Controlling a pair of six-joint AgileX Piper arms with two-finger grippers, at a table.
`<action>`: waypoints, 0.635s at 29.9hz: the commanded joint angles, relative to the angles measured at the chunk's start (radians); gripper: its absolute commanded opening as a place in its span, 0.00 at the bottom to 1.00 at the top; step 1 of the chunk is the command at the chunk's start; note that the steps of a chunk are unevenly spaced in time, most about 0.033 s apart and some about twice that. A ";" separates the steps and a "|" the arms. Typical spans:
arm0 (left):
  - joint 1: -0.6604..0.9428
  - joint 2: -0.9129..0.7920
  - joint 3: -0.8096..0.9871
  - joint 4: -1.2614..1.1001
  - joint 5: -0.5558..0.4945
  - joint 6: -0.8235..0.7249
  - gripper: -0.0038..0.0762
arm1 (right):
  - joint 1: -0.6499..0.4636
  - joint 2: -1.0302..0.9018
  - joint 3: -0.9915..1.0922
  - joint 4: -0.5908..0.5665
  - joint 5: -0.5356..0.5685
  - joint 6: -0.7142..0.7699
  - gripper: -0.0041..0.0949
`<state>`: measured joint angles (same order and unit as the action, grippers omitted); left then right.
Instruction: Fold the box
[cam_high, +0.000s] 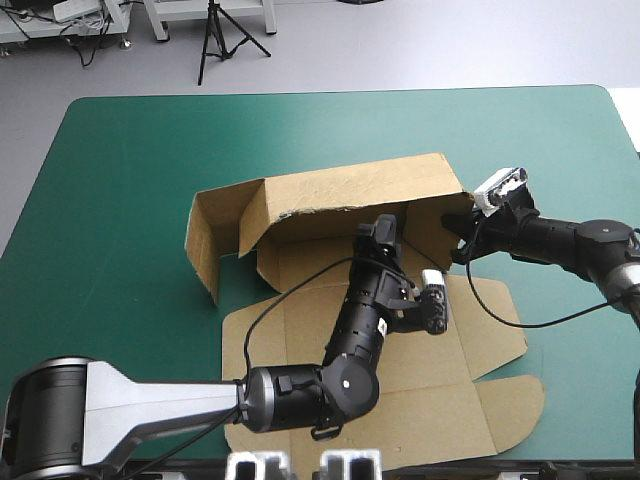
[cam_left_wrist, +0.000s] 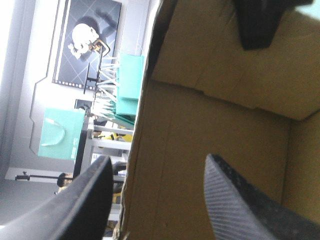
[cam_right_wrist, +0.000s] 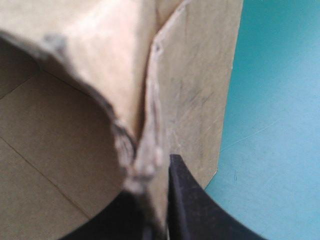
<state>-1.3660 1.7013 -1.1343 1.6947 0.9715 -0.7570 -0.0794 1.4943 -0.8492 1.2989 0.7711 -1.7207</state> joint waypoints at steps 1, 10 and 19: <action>-0.065 -0.045 -0.031 0.104 0.089 -0.014 0.39 | 0.002 -0.025 -0.019 -0.012 0.060 0.026 0.04; -0.127 -0.103 -0.037 0.124 0.189 -0.018 0.05 | 0.002 -0.036 -0.019 -0.012 0.048 0.076 0.04; 0.098 -0.346 -0.134 -0.024 0.040 -0.141 0.05 | 0.002 -0.119 -0.072 -0.112 0.014 0.287 0.04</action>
<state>-1.3417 1.4685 -1.2111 1.6708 1.0435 -0.8589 -0.0794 1.4330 -0.8619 1.1999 0.7484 -1.5365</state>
